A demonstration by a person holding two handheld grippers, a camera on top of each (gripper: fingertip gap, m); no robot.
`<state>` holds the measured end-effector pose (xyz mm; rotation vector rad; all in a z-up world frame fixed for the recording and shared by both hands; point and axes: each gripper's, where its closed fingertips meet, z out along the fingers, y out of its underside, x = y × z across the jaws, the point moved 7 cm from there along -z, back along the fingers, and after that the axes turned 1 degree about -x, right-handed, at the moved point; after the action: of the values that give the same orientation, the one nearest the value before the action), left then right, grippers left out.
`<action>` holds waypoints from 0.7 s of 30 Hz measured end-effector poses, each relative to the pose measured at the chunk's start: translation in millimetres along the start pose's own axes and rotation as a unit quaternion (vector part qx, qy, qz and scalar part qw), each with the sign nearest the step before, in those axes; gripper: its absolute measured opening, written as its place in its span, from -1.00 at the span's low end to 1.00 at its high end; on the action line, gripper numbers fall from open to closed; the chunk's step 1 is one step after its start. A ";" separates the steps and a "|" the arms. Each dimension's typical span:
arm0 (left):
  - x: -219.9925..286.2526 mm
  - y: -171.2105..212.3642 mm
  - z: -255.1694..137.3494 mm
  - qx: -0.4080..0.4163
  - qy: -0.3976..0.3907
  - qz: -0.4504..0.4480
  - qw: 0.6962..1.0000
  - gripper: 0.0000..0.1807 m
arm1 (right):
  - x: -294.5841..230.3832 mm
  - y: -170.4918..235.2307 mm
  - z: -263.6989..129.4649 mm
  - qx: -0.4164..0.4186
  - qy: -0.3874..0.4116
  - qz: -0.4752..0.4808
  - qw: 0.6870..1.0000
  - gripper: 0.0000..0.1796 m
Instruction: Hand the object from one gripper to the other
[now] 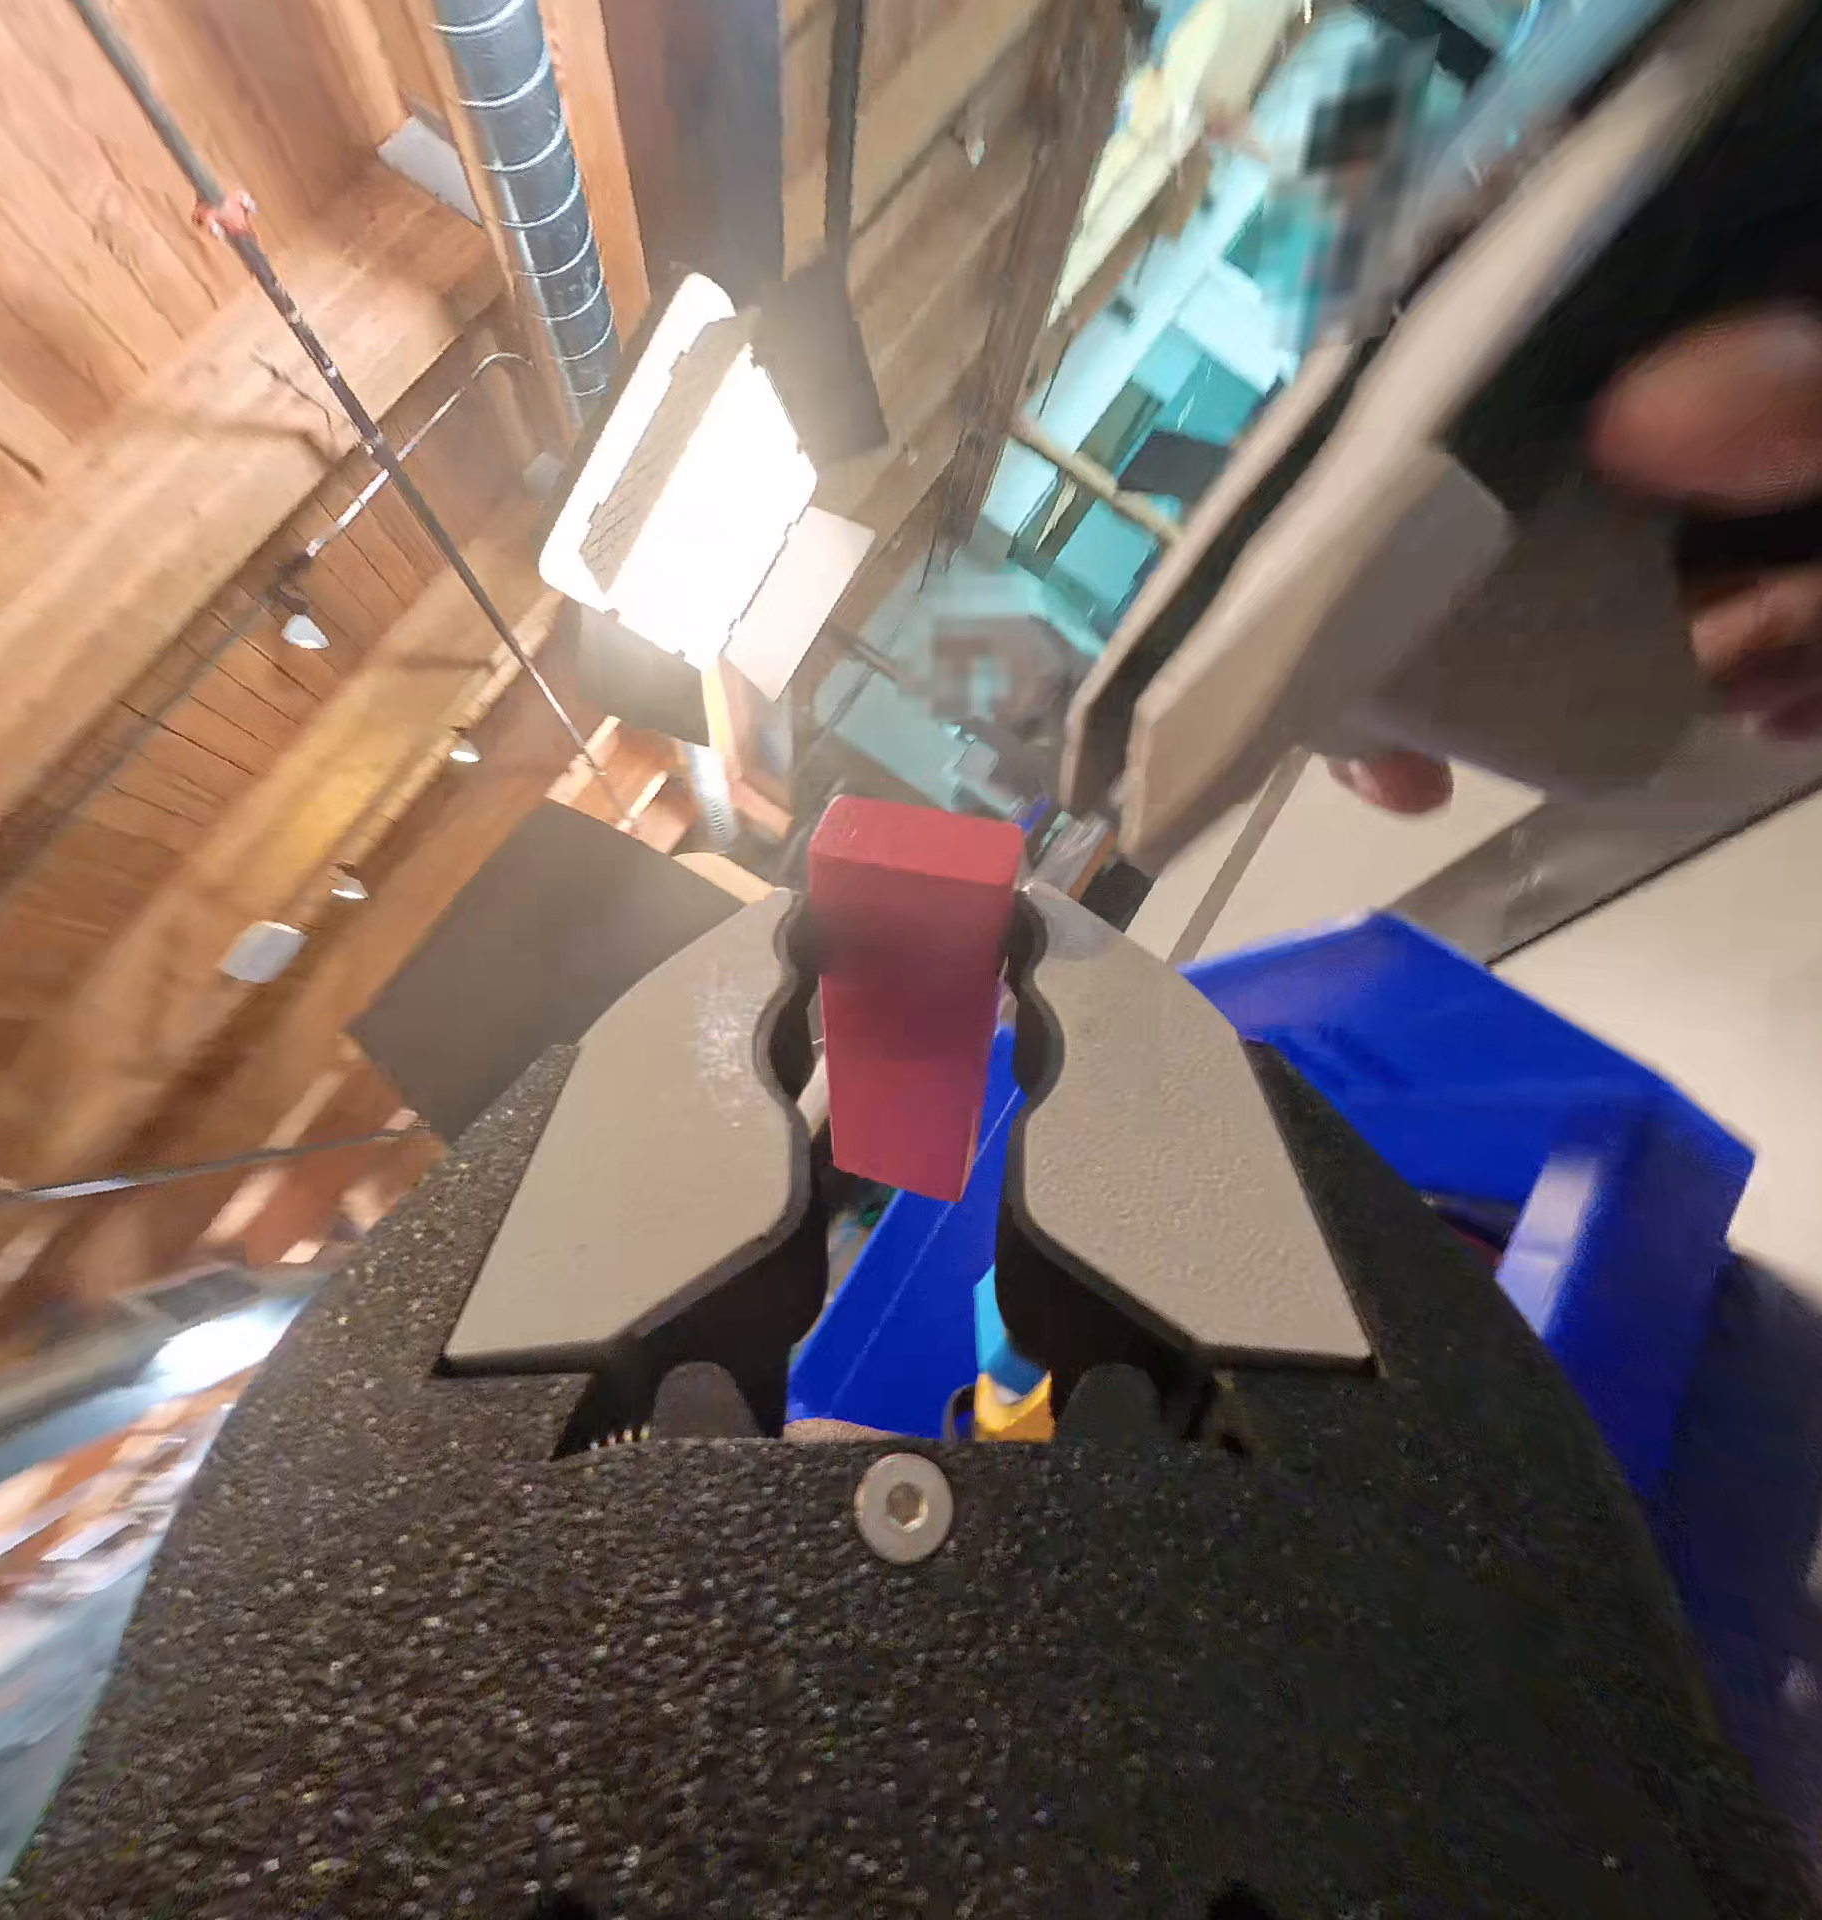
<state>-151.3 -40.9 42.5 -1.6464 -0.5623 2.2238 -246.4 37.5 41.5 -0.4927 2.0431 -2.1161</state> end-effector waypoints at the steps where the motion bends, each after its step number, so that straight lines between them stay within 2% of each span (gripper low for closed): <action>1: 6.5 0.4 1.4 -0.011 -0.002 0.037 0.999 -0.61 | -1.5 -1.4 0.0 0.002 -0.004 0.007 1.000 -0.54; 3: 17.1 0.9 3.0 -0.026 -0.004 0.092 0.995 -0.61 | -5.0 -1.4 1.7 -0.001 -0.010 0.015 1.000 -0.52; 7: 28.0 5.1 7.1 -0.056 0.006 0.130 0.990 -0.60 | -12.4 6.1 10.6 -0.027 -0.014 0.023 0.999 -0.48; 9: 32.6 4.0 6.4 -0.046 0.012 0.159 0.986 -0.61 | -12.7 11.3 15.0 -0.042 0.001 0.027 0.999 -0.49; 12: 39.4 -1.4 3.9 -0.026 0.024 0.179 0.983 -0.61 | -9.9 16.7 16.7 -0.058 0.020 0.018 0.998 -0.79; 14: 38.5 -3.2 3.9 -0.016 0.036 0.139 0.989 -0.54 | -6.7 16.5 15.7 -0.060 0.024 0.006 0.998 -0.82; 17: 27.1 -5.6 2.9 0.008 0.057 0.020 0.998 -0.36 | 2.9 14.0 9.1 -0.052 0.038 -0.008 0.998 -0.82; 21: 5.5 -6.3 1.1 0.055 0.105 -0.155 0.981 -0.27 | 12.5 3.5 -4.3 -0.004 0.014 -0.009 1.000 -0.83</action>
<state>-153.7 -33.0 41.3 -1.5891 -0.5836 1.8014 -259.9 37.1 39.5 -0.4856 2.0697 -2.1383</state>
